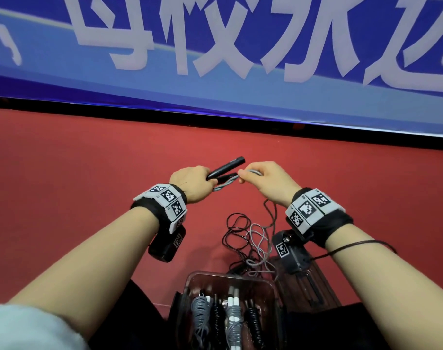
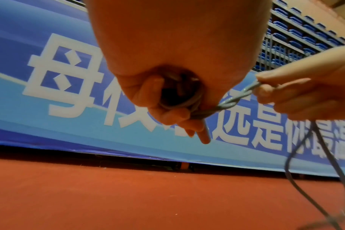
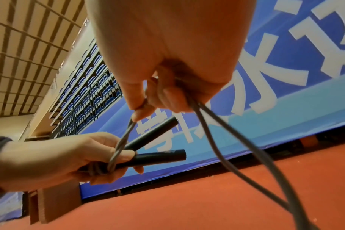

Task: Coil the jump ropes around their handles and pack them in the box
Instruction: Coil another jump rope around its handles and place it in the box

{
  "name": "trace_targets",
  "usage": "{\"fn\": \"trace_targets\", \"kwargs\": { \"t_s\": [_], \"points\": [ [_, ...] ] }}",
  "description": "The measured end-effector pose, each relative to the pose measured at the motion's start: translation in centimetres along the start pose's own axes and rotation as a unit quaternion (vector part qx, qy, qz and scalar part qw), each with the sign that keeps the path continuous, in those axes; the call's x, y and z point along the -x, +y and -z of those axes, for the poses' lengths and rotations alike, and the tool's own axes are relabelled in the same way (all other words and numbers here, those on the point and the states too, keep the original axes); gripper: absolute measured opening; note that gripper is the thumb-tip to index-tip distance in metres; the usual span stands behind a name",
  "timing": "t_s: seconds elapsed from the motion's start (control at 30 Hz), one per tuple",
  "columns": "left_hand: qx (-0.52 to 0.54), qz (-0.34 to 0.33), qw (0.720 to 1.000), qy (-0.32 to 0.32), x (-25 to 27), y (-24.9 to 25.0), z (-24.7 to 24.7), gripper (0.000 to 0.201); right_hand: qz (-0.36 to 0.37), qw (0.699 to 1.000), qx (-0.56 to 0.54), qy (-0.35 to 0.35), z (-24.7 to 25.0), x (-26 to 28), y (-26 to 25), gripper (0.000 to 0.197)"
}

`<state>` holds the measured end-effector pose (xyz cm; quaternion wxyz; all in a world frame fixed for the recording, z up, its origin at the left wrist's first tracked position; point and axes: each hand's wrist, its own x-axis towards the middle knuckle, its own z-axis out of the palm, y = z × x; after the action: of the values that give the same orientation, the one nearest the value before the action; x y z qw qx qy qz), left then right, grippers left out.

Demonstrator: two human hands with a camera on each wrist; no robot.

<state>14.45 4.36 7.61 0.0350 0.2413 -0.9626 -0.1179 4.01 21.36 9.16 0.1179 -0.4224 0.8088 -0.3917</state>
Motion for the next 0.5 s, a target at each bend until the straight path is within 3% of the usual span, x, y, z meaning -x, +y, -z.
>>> {"fn": "trace_targets", "kwargs": {
  "t_s": [0.13, 0.27, 0.37, 0.43, 0.5],
  "points": [
    [0.030, -0.052, 0.997, -0.044, 1.0, 1.0, 0.2, 0.022, 0.058, 0.995, 0.056, 0.053, 0.8, -0.2, 0.4, 0.026],
    [0.035, -0.123, 0.992, -0.014, 1.8, 2.2, 0.2, 0.050, 0.056, 0.994, 0.055, 0.078, 1.6, -0.7, 1.1, 0.027],
    [-0.065, -0.162, 0.985, 0.017, 2.3, 2.6, -0.1, 0.069, 0.050, 0.995, 0.064, 0.066, 2.0, -0.6, 1.5, 0.028],
    [-0.138, -0.203, 0.969, 0.040, 2.6, 2.7, -0.2, 0.067, 0.035, 0.997, 0.051, 0.045, 2.0, -0.5, 1.7, 0.028],
    [-0.144, -0.242, 0.957, 0.068, 2.8, 2.6, -0.1, 0.057, 0.010, 1.000, 0.011, 0.025, 2.1, -0.6, 2.2, 0.028]
  ]
}}
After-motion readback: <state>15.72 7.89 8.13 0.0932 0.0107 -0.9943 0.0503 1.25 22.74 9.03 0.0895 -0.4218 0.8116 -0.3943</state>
